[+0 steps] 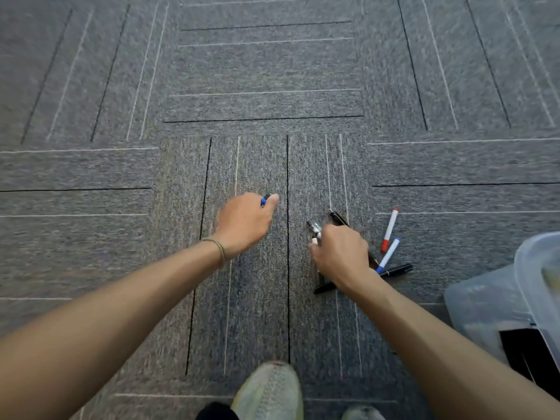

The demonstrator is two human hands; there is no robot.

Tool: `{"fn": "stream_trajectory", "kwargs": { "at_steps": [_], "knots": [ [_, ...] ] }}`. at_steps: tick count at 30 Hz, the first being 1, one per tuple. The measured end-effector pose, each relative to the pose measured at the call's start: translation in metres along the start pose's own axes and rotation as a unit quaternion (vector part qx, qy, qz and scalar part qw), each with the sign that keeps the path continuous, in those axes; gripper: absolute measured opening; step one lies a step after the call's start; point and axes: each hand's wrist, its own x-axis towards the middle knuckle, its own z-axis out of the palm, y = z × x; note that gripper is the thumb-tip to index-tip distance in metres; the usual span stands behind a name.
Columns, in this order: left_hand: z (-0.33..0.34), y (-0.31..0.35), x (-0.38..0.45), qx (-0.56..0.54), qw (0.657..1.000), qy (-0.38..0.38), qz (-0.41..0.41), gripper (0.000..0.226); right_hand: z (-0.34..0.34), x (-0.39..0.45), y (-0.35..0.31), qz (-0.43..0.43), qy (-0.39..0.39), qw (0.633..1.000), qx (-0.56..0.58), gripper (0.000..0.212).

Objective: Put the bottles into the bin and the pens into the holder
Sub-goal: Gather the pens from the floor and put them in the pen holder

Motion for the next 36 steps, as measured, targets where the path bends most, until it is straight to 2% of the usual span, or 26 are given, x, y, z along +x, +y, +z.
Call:
{"fn": "stream_trajectory", "kwargs": {
  "at_steps": [4, 6, 8, 10, 13, 14, 17, 20, 22, 24, 28, 32, 36],
  "knots": [
    [0.009, 0.01, -0.011, -0.19, 0.978, -0.026, -0.083, 0.05, 0.009, -0.008, -0.002, -0.021, -0.021, 0.999, -0.021, 0.022],
    [0.017, 0.015, -0.014, -0.21, 0.972, -0.02, -0.102, 0.045, 0.005, -0.011, -0.002, 0.0, -0.016, 0.999, 0.039, 0.022],
    [0.026, 0.019, -0.019, -0.135, 0.989, 0.0, -0.061, 0.044, -0.005, -0.014, 0.003, 0.065, 0.002, 0.986, 0.155, 0.028],
    [0.034, 0.024, -0.025, -0.059, 0.998, -0.003, 0.022, 0.034, -0.017, -0.018, 0.015, 0.119, 0.032, 0.96, 0.252, 0.032],
    [0.048, 0.038, -0.033, 0.038, 0.99, -0.053, 0.124, 0.011, -0.031, -0.019, 0.038, 0.165, 0.051, 0.923, 0.344, 0.034],
    [0.054, 0.045, -0.037, 0.061, 0.984, -0.068, 0.156, 0.01, -0.035, -0.017, 0.045, 0.175, 0.058, 0.911, 0.369, 0.035],
    [0.078, 0.062, -0.051, 0.125, 0.955, -0.073, 0.258, 0.025, -0.048, -0.013, 0.059, 0.197, 0.067, 0.896, 0.393, 0.046],
    [0.1, 0.069, -0.059, 0.222, 0.921, -0.099, 0.305, 0.043, -0.05, -0.01, 0.069, 0.201, 0.074, 0.882, 0.42, 0.05],
    [0.107, 0.069, -0.062, 0.252, 0.911, -0.125, 0.301, 0.051, -0.049, -0.011, 0.074, 0.203, 0.072, 0.885, 0.412, 0.042],
    [0.108, 0.07, -0.064, 0.256, 0.913, -0.132, 0.288, 0.05, -0.045, -0.012, 0.081, 0.205, 0.053, 0.899, 0.383, 0.035],
    [0.105, 0.067, -0.065, 0.229, 0.922, -0.119, 0.288, 0.029, -0.031, -0.017, 0.099, 0.225, 0.015, 0.922, 0.315, 0.029],
    [0.094, 0.048, -0.063, 0.157, 0.939, -0.148, 0.267, 0.014, -0.022, -0.02, 0.11, 0.273, 0.015, 0.933, 0.235, 0.032],
    [0.078, 0.034, -0.066, 0.077, 0.979, -0.065, 0.176, 0.036, -0.025, -0.006, 0.119, 0.327, 0.018, 0.913, 0.243, 0.031]
  ]
}}
